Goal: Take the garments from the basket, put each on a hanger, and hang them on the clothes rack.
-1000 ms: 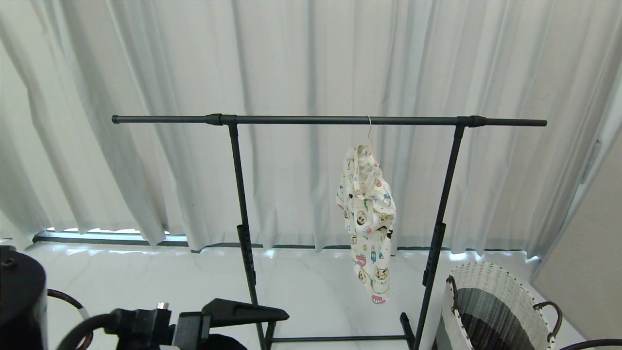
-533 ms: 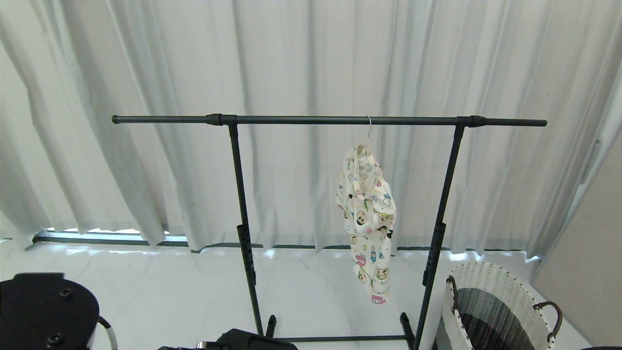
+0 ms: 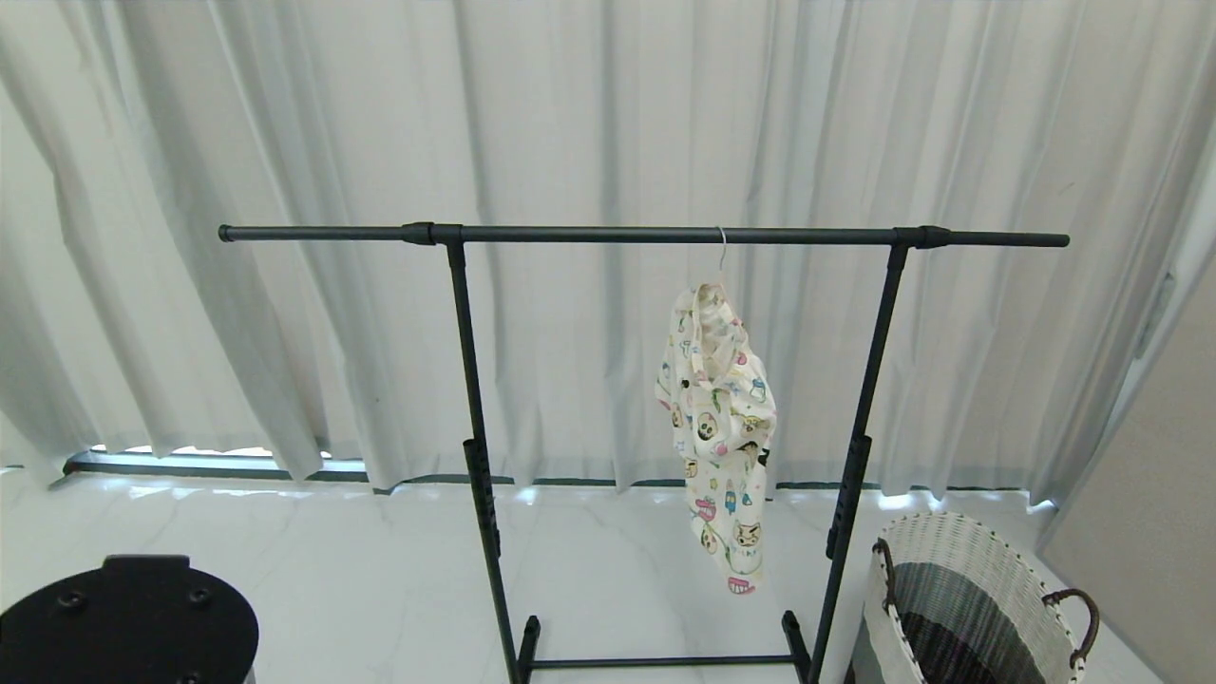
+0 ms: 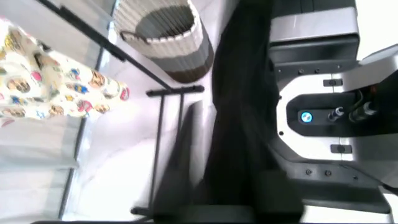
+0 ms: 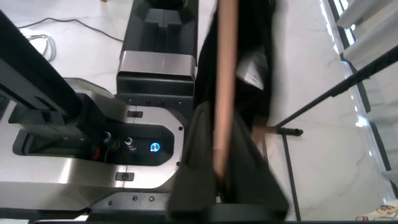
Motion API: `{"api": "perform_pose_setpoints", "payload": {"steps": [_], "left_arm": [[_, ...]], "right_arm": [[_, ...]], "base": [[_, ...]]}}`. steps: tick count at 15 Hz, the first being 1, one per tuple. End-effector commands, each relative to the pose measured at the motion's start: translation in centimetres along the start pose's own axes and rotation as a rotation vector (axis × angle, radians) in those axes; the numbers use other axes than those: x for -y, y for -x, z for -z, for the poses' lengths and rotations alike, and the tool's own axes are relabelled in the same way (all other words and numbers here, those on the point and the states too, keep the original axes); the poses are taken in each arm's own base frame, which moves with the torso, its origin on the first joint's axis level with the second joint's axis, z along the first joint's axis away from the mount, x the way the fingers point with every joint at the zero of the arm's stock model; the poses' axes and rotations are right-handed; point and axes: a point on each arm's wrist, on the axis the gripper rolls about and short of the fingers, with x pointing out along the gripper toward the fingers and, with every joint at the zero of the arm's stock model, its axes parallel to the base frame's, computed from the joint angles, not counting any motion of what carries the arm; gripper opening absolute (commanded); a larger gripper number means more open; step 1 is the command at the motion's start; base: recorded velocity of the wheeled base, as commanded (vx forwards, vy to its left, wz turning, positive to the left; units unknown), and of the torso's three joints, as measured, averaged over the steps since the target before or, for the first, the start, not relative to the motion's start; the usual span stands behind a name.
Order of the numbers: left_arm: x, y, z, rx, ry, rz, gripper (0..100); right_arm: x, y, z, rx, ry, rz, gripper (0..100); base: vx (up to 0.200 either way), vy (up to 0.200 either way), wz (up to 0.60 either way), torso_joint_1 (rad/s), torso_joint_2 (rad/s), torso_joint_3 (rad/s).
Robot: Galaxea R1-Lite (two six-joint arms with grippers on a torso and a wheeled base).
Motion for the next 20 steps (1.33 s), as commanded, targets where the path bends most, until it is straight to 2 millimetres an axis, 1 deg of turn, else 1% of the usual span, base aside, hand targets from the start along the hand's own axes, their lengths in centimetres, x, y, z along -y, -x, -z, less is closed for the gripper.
{"api": "perform_pose_setpoints", "payload": {"steps": [1,2,6,9,11,12,13,14,16,18,19,20], "left_arm": [[0.0,-0.2,0.3,-0.013,0.005,0.003,0],[0.1,-0.2,0.4,-0.026,0.01,-0.008,0],[-0.5,-0.1,1.2,-0.07,0.056,-0.071,0],[-1.3,0.2,1.8,-0.09,0.218,-0.141,0],[-1.6,0.3,2.4,-0.149,0.306,-0.251,0],[-1.5,0.3,3.0,-0.189,0.332,-0.301,0],[-1.4,0.4,3.2,-0.204,0.342,-0.319,0],[-1.1,0.6,3.8,-0.221,0.361,-0.335,0],[-1.3,0.6,3.8,-0.224,0.369,-0.342,0],[-2.7,1.1,2.2,-0.139,0.478,-0.404,0],[-3.5,1.4,0.9,-0.076,0.536,-0.431,0],[-4.1,1.6,-0.2,-0.027,0.563,-0.446,0]], "right_arm": [[0.0,-0.1,0.1,-0.006,-0.004,-0.001,0],[0.0,-0.1,0.1,-0.008,-0.005,0.005,100],[-0.1,0.2,0.2,-0.006,-0.005,0.014,100],[0.1,0.6,0.1,0.006,-0.006,0.055,100],[0.7,1.1,0.2,0.007,-0.026,0.122,100],[1.0,1.4,0.7,-0.003,-0.044,0.149,100],[1.3,1.6,0.9,-0.007,-0.054,0.17,100],[1.8,2.1,1.6,-0.021,-0.083,0.219,100],[2.1,2.3,1.8,-0.027,-0.1,0.24,100],[2.6,1.7,2.6,-0.064,-0.251,0.256,100],[3.0,1.1,2.9,-0.086,-0.354,0.298,100],[3.6,0.4,2.8,-0.087,-0.462,0.345,100]], "base": [[0.0,0.0,0.0,0.0,0.0,0.0],[0.0,0.0,0.0,0.0,0.0,0.0],[0.0,0.0,0.0,0.0,0.0,0.0],[0.0,0.0,0.0,0.0,0.0,0.0],[0.0,0.0,0.0,0.0,0.0,0.0],[0.0,0.0,0.0,0.0,0.0,0.0],[0.0,0.0,0.0,0.0,0.0,0.0],[0.0,0.0,0.0,0.0,0.0,0.0],[0.0,0.0,0.0,0.0,0.0,0.0],[0.0,0.0,0.0,0.0,0.0,0.0],[0.0,0.0,0.0,0.0,0.0,0.0],[0.0,0.0,0.0,0.0,0.0,0.0]]}}
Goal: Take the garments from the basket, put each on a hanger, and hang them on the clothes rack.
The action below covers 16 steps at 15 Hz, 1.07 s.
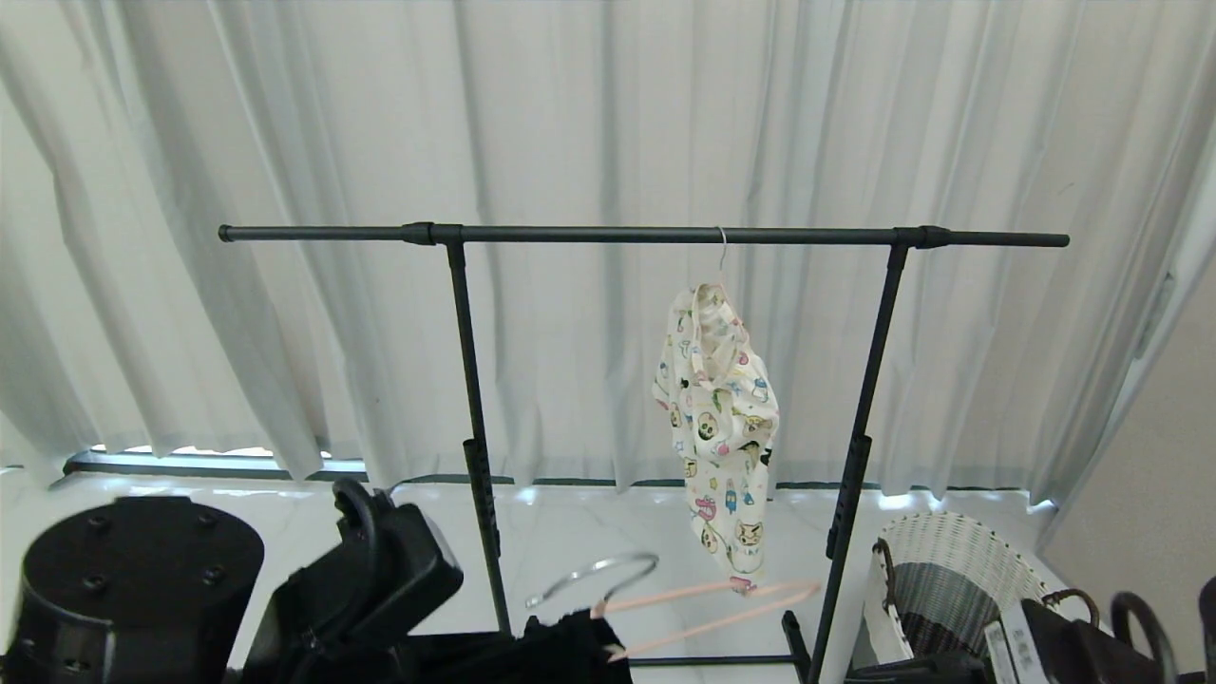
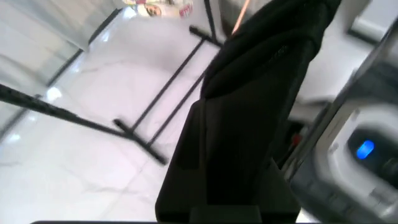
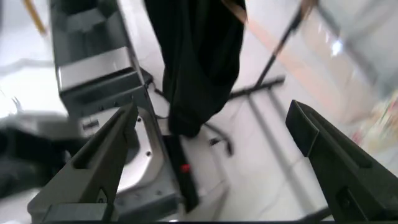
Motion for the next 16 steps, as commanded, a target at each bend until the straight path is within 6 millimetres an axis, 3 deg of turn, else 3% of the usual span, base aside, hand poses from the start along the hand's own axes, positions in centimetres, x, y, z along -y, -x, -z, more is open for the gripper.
{"api": "perform_pose_setpoints", "payload": {"steps": [1,5,11,16], "left_arm": [[-0.2,0.5,-2.6,0.09,0.043,-0.01,0],[-0.5,0.9,-3.7,0.131,0.053,-0.024,0],[-0.5,2.1,-4.7,0.198,0.084,-0.024,0],[-0.9,2.3,-5.1,0.216,0.171,-0.033,0]], "right_arm": [[0.8,-2.3,-1.3,-0.011,-0.184,0.085,100],[2.0,-5.8,-4.3,0.058,-0.386,0.254,100],[3.5,-10.9,-3.7,0.112,-0.372,0.405,100],[3.4,-12.5,-2.8,0.091,-0.355,0.493,100]], "base": [[0.0,0.0,0.0,0.0,0.0,0.0],[0.0,0.0,0.0,0.0,0.0,0.0],[0.0,0.0,0.0,0.0,0.0,0.0],[0.0,0.0,0.0,0.0,0.0,0.0]]}}
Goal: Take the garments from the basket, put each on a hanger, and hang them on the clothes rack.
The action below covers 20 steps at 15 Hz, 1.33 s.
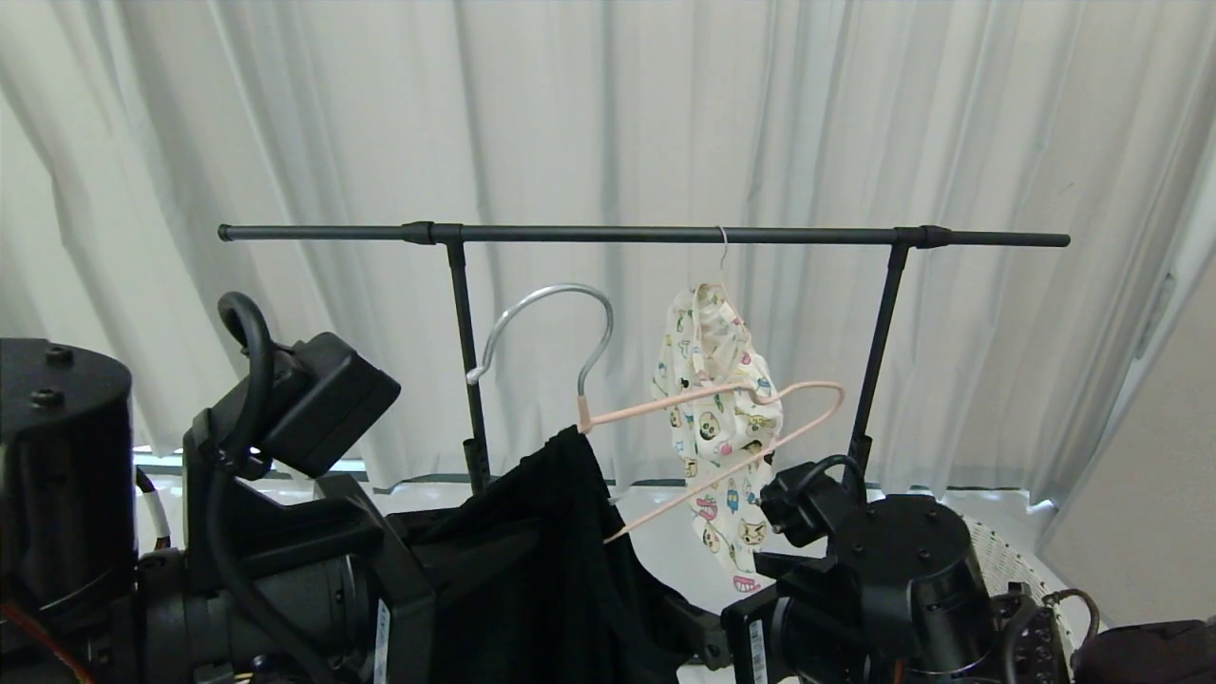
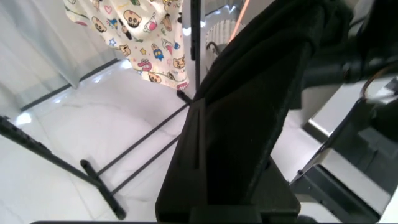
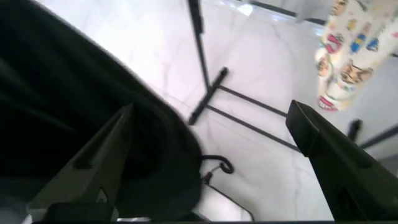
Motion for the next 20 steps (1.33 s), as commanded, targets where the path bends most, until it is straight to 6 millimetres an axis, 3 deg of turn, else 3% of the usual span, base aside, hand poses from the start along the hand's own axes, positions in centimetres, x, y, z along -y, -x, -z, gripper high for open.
{"api": "perform_pose_setpoints", "payload": {"steps": [1,7,10,13,15,18,20], "left_arm": [[-0.2,0.1,-0.2,0.009,0.011,-0.012,0],[-0.7,0.2,-0.1,0.009,0.022,-0.036,0],[-1.2,0.1,0.6,-0.014,0.025,-0.072,0],[-1.4,-0.1,3.0,-0.096,0.026,-0.103,0],[-1.5,-0.2,4.6,-0.153,-0.004,-0.106,0],[-1.6,-0.5,5.9,-0.21,-0.003,-0.1,0],[-1.7,-1.2,6.2,-0.244,0.001,-0.101,0]], "right_arm": [[0.1,-0.7,0.7,-0.024,0.011,0.026,100],[1.2,-0.9,1.0,-0.03,0.05,0.087,100],[4.5,-1.3,0.6,-0.025,0.078,0.241,100],[8.8,-0.9,-1.5,0.021,0.074,0.388,100],[10.5,-0.1,-2.6,0.052,0.08,0.441,100],[11.4,1.0,-4.9,0.14,0.057,0.463,100],[10.8,2.3,-6.4,0.205,0.056,0.411,100]], "base": [[0.0,0.0,0.0,0.0,0.0,0.0],[0.0,0.0,0.0,0.0,0.0,0.0],[0.0,0.0,0.0,0.0,0.0,0.0],[0.0,0.0,0.0,0.0,0.0,0.0],[0.0,0.0,0.0,0.0,0.0,0.0],[0.0,0.0,0.0,0.0,0.0,0.0],[0.0,0.0,0.0,0.0,0.0,0.0]]}}
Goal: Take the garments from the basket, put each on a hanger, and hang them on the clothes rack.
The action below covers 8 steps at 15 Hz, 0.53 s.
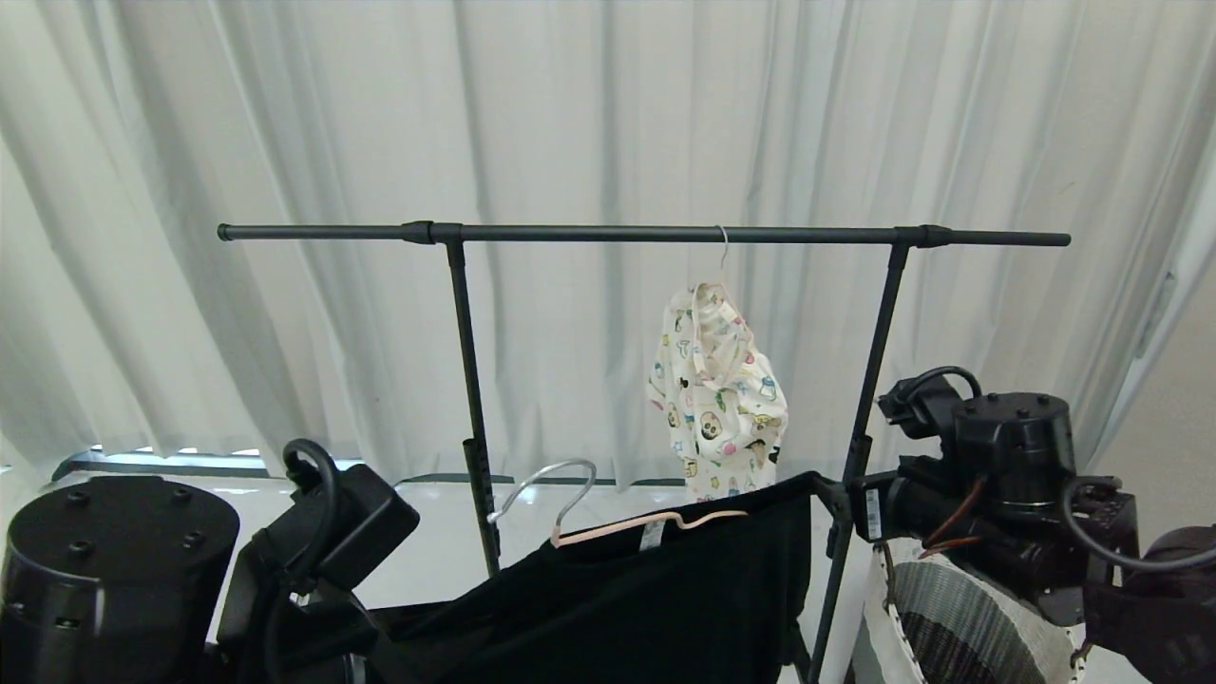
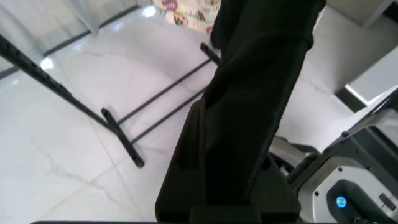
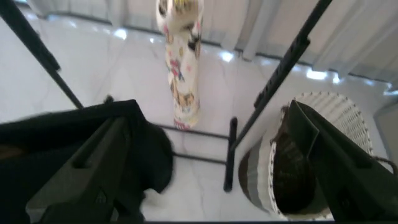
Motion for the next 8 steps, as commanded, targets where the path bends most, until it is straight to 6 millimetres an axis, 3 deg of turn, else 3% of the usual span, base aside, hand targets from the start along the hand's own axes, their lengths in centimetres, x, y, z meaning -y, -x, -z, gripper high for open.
{"api": "perform_pose_setpoints", "payload": {"steps": [1,5,8], "left_arm": [[0.0,-0.8,0.2,-0.036,0.002,0.0,0],[0.0,-1.0,0.1,-0.038,0.012,0.007,0],[0.2,-0.4,-0.3,-0.011,0.012,0.076,0]], "right_arm": [[0.4,2.1,-2.3,0.097,-0.006,-0.054,100],[1.2,7.0,-4.3,0.16,0.08,-0.254,100],[1.9,9.3,-4.8,0.134,0.16,-0.376,100]], "base": [[0.0,0.0,0.0,0.0,0.0,0.0],[0.0,0.0,0.0,0.0,0.0,0.0],[0.0,0.0,0.0,0.0,0.0,0.0]]}}
